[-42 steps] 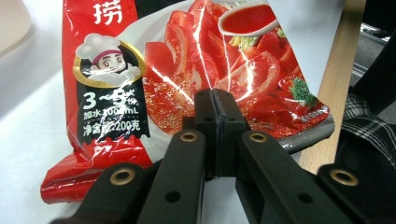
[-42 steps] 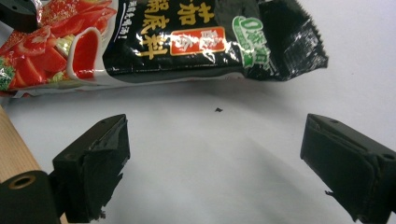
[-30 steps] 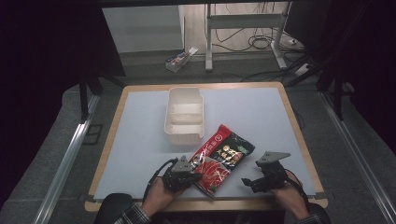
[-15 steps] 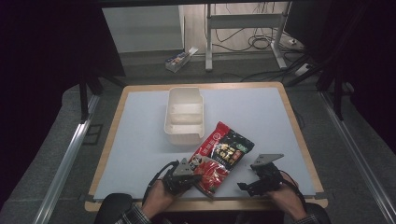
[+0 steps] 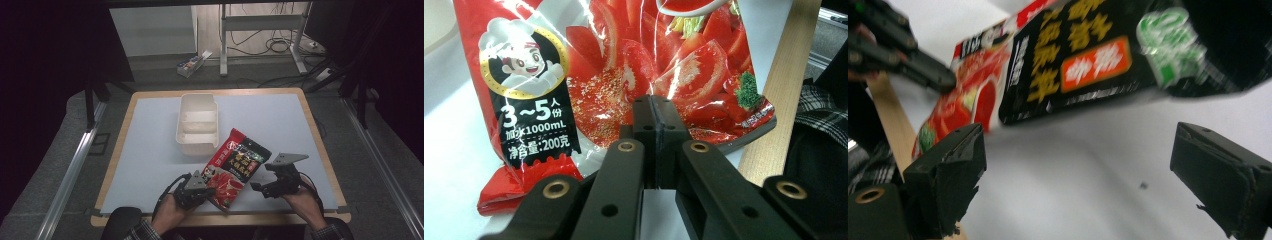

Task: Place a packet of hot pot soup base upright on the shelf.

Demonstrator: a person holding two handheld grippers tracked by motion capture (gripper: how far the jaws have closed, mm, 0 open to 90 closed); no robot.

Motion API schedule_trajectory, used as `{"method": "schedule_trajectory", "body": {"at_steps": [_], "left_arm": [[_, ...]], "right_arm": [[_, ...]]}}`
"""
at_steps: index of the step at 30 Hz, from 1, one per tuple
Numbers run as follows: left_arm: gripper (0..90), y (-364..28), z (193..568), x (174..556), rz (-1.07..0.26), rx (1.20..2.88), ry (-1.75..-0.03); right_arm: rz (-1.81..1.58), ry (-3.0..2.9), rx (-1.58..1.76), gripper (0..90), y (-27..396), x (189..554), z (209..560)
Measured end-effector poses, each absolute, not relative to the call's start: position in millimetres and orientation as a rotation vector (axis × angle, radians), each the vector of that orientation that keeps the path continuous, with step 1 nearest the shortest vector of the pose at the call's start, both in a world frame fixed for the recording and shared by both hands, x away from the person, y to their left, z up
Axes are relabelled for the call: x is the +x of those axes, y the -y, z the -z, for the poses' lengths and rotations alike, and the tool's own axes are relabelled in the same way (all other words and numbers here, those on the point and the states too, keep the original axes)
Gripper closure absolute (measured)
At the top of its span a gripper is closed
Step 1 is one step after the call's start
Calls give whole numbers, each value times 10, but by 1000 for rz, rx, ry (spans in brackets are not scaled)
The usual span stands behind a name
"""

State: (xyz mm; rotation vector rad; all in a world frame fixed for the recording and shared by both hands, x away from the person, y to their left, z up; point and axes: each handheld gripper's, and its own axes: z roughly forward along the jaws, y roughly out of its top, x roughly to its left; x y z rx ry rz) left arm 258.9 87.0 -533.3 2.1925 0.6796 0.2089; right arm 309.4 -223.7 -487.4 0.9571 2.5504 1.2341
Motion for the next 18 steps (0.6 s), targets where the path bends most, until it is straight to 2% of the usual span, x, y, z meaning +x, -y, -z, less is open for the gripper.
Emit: {"method": "schedule_trajectory", "body": {"at_steps": [9,13,16,17,18], "left_arm": [[900,-874,5342,2585,-208,2186,-681],[900,-874,5345,2581,-211,2188,-678],[900,-880,5349,2577,-209,2198,-673],[900,-880,5349,2577,-209,2198,-673],[900,-879,5350,2577,-210,2200,-672]], "right_arm": [[-1363,-2580,1127,37,2101,3466,4784],[-1357,-2595,1148,49,2006,3562,4778],[-1369,-2644,1167,153,1879,3613,4784],[-1369,-2644,1167,153,1879,3613,4784],[-1373,-2628,1169,218,1864,3608,4763]]}}
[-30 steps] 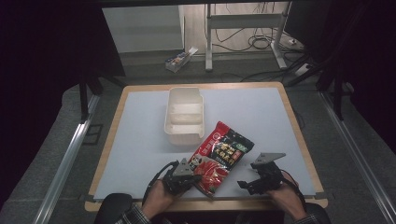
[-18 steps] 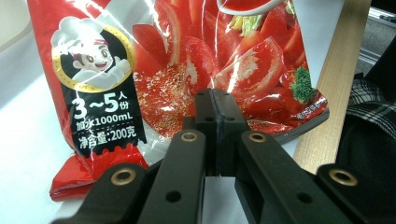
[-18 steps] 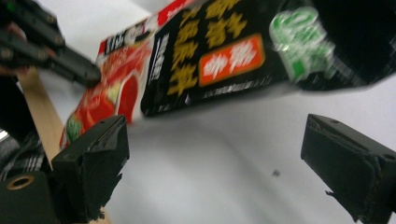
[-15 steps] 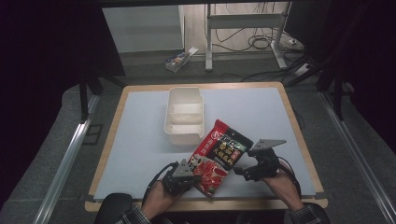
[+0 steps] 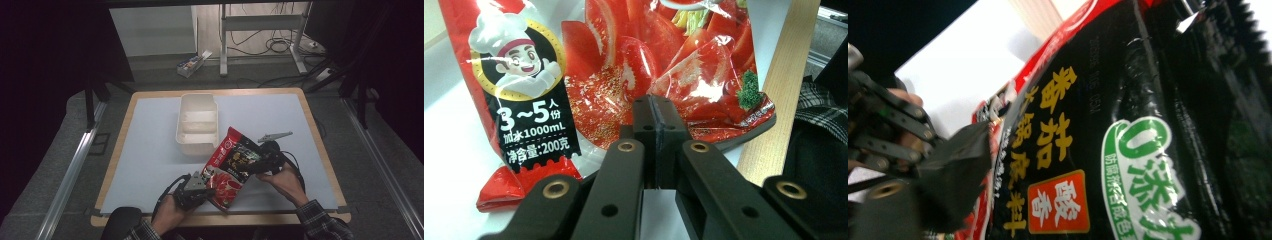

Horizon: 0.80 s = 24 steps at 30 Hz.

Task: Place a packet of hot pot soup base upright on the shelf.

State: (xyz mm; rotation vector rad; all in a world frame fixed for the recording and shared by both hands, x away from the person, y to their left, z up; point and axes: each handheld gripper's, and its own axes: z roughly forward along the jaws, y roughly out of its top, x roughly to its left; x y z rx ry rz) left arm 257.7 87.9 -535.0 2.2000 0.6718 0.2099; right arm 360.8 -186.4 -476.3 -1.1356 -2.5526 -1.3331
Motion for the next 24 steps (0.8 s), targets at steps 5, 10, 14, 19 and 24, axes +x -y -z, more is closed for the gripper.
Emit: {"method": "schedule_trajectory", "body": {"at_steps": [5,10,14,19,24], "left_arm": [[900,-862,5351,2563,-234,2208,-653],[827,-880,5318,2540,-249,2206,-607],[756,-921,5296,2527,-238,2185,-608],[671,-960,5265,2504,-260,2162,-604],[619,-1011,5239,2509,-266,2128,-625]], "right_arm": [[1400,2550,-1125,452,1865,3601,4660],[1439,2503,-1155,626,1907,3622,4651],[1478,2428,-1152,686,1964,3619,4622],[1496,2410,-1129,698,1969,3583,4543],[1523,2467,-1079,699,1958,3523,4385]]}}
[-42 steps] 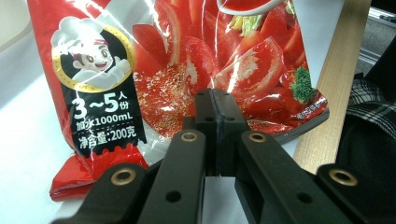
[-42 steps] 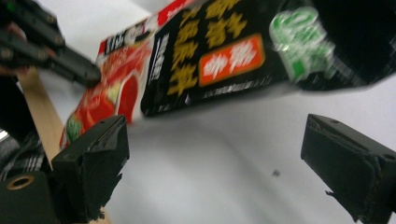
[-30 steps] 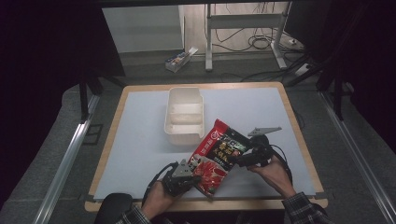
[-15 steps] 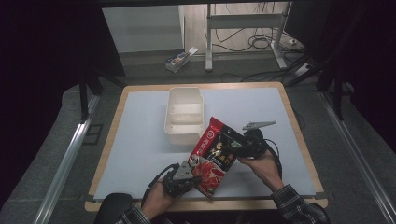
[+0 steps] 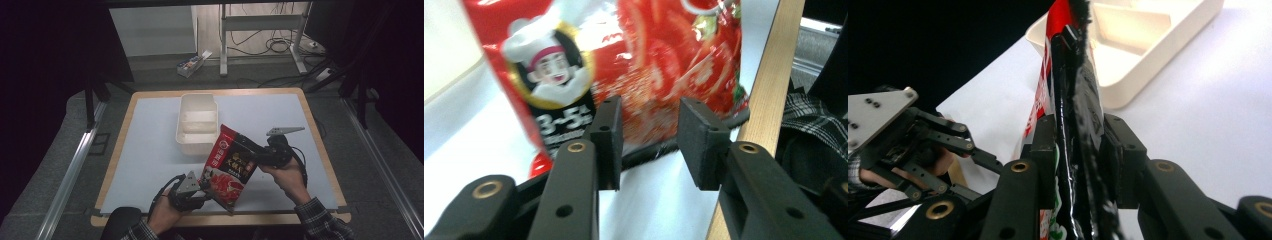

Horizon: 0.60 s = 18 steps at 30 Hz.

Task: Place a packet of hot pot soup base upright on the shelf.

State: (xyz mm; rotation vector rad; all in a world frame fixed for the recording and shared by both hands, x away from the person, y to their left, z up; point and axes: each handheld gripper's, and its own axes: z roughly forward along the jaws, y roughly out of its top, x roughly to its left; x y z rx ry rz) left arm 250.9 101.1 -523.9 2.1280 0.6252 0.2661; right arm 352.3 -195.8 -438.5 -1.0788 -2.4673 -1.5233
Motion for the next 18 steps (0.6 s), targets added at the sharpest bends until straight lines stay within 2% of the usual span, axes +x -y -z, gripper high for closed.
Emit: {"method": "schedule_trajectory", "body": {"at_steps": [18], "left_arm": [[542,-991,5275,2528,-236,2168,-624]], "right_arm": [[1585,2580,-1092,687,2123,3526,4001]]}}
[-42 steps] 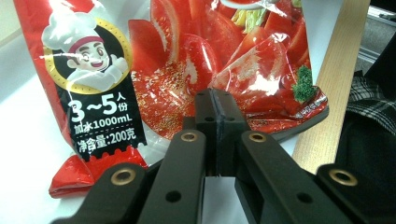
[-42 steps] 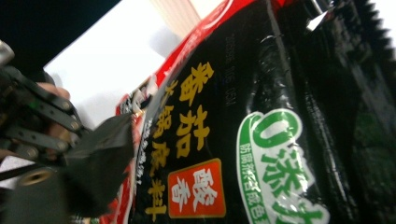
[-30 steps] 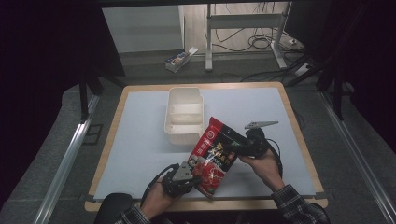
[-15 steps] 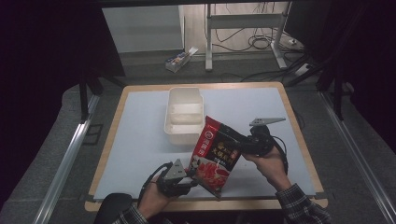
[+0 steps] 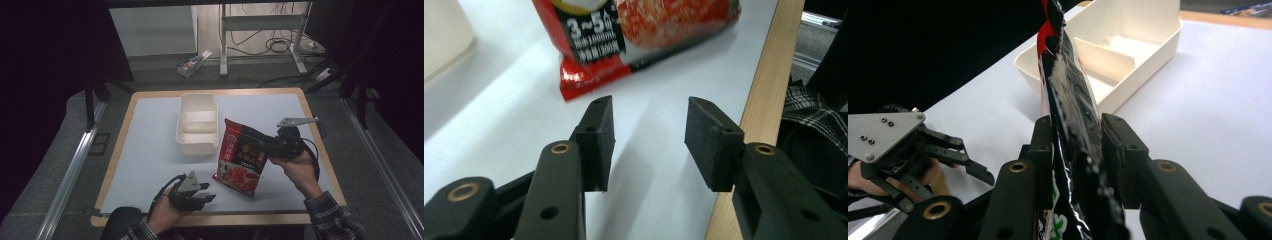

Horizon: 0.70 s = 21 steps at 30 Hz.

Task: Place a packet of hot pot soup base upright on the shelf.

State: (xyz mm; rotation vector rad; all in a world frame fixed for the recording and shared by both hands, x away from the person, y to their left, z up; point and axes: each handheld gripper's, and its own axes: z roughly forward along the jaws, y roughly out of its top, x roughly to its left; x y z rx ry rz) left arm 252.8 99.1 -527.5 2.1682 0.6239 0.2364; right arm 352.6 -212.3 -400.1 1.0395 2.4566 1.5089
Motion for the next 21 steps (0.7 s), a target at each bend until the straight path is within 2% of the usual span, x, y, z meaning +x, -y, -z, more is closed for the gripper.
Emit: {"method": "schedule_trajectory", "body": {"at_steps": [7,15,21], "left_arm": [[502,-957,5319,2539,-196,2221,-617],[434,-880,5380,2526,-162,2306,-572],[383,-886,5386,2525,-137,2304,-555]], "right_arm": [[-1463,-2432,992,683,2099,3531,3845],[-1466,-2428,991,682,2095,3535,3834],[-1448,-2419,982,679,2061,3553,3817]]}}
